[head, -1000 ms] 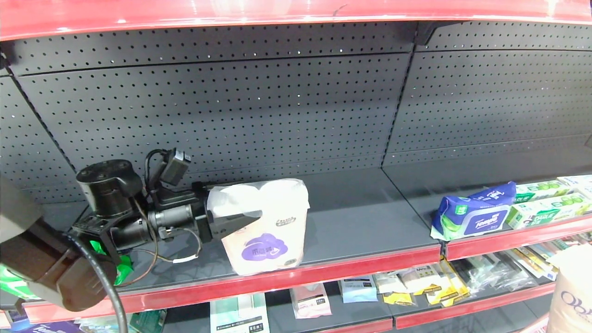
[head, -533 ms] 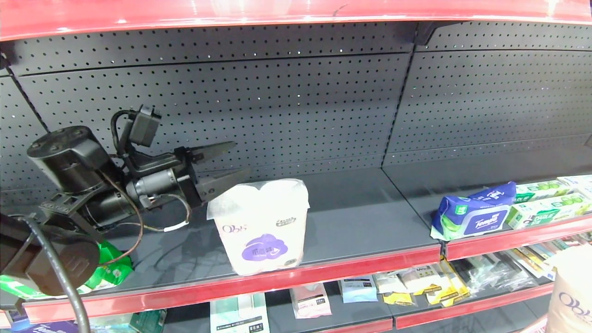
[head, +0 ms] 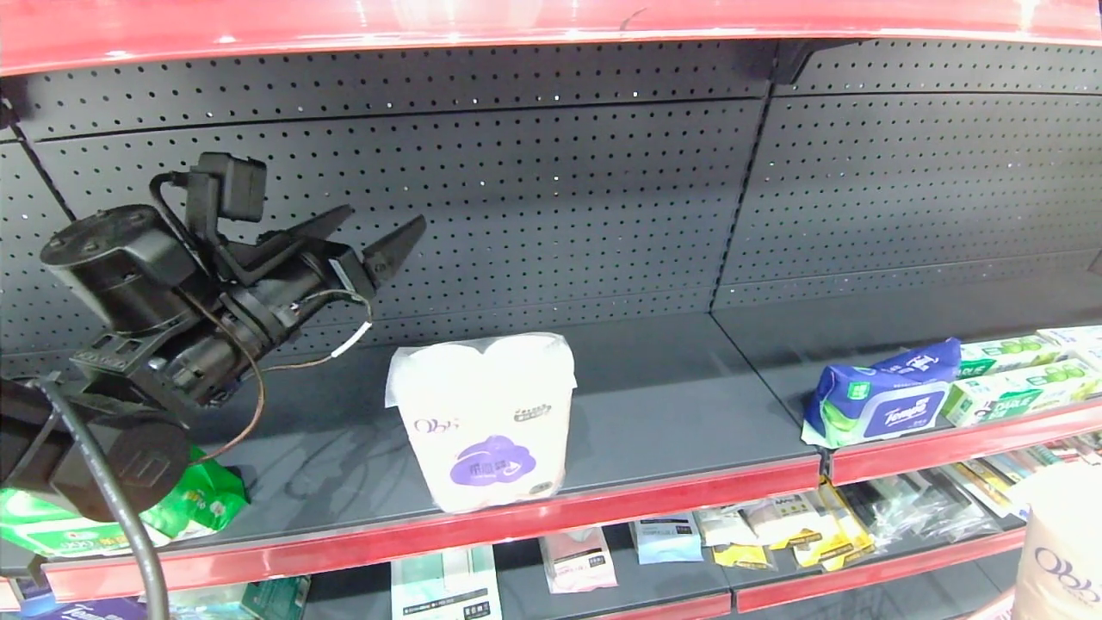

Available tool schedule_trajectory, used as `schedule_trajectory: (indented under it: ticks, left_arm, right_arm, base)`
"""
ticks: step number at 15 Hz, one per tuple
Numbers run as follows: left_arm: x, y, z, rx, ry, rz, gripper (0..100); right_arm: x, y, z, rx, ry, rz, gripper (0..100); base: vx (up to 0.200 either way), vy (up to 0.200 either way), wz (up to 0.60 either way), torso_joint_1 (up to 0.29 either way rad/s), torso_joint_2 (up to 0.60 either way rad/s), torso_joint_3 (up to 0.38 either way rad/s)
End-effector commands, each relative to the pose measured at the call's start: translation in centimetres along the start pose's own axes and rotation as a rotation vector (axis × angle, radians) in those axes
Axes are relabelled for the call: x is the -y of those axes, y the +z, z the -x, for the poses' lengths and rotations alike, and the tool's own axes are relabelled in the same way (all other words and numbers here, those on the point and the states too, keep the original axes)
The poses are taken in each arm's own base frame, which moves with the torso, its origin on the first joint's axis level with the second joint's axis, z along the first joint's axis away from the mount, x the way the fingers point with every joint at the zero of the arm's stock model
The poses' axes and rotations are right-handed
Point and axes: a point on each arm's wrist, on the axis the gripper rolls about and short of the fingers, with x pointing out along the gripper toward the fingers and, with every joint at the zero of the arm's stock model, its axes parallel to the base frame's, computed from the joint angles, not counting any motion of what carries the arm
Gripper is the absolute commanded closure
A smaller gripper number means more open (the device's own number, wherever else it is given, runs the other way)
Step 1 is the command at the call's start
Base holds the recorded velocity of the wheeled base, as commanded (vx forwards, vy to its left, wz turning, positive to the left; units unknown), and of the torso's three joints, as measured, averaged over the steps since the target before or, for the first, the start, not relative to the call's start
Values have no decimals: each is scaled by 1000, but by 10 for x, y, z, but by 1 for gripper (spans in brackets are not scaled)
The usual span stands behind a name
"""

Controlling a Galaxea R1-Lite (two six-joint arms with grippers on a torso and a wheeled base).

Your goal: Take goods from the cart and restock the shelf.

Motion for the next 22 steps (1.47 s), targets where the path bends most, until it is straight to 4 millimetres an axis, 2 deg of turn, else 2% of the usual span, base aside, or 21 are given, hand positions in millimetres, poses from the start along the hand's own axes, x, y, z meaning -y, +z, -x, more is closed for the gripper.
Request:
schedule_trajectory:
  ticks: [1, 2, 3, 4, 6, 7, 8, 11, 12, 13, 14, 16, 18, 22]
  left_arm:
    - [-6, 2, 2, -28, 238, -119, 0]
    - [-8, 5, 11, -80, 400, -148, 0]
    - [-4, 13, 27, -136, 427, -149, 0]
    - [2, 22, 45, -186, 426, -146, 0]
    - [15, 41, 99, -268, 407, -140, 0]
    - [16, 44, 108, -272, 400, -139, 0]
    - [23, 51, 149, -293, 392, -141, 0]
    - [44, 60, 228, -357, 367, -134, 0]
    - [53, 60, 264, -370, 333, -127, 0]
    - [60, 57, 291, -369, 305, -122, 0]
    - [64, 55, 308, -369, 292, -119, 0]
    - [74, 40, 358, -347, 276, -121, 0]
    - [77, 32, 373, -308, 284, -134, 0]
    - [76, 30, 374, -307, 313, -157, 0]
  right_arm:
    - [0, 0, 0, -2, 1, 2, 100]
    - [0, -1, 0, -2, 4, 2, 100]
    - [0, -1, 0, -2, 4, 2, 100]
    - [0, 0, 0, -1, 4, 1, 100]
    - [2, 4, 1, 12, -3, -5, 100]
    - [3, 5, 2, 16, -4, -6, 100]
    - [7, 16, 1, 17, -1, -10, 100]
    - [12, 55, -18, -73, 25, 23, 100]
    - [13, 73, -31, -115, 32, 30, 100]
    - [13, 87, -43, -129, 44, 2, 100]
    - [12, 97, -52, -129, 46, -20, 100]
    - [9, 126, -80, -123, 123, -35, 100]
    - [7, 137, -91, -114, 186, -35, 100]
    - [5, 137, -100, -146, 198, -46, 100]
  base:
    - [0, 0, 0, 0, 0, 0]
    - [0, 0, 0, 0, 0, 0]
    - [0, 0, 0, 0, 0, 0]
    - [0, 0, 0, 0, 0, 0]
    - [0, 0, 0, 0, 0, 0]
    - [0, 0, 0, 0, 0, 0]
    - [0, 0, 0, 0, 0, 0]
    - [0, 0, 0, 0, 0, 0]
    - [0, 0, 0, 0, 0, 0]
    - [0, 0, 0, 0, 0, 0]
    - [0, 0, 0, 0, 0, 0]
    - [0, 0, 0, 0, 0, 0]
    - [0, 0, 0, 0, 0, 0]
    - [0, 0, 0, 0, 0, 0]
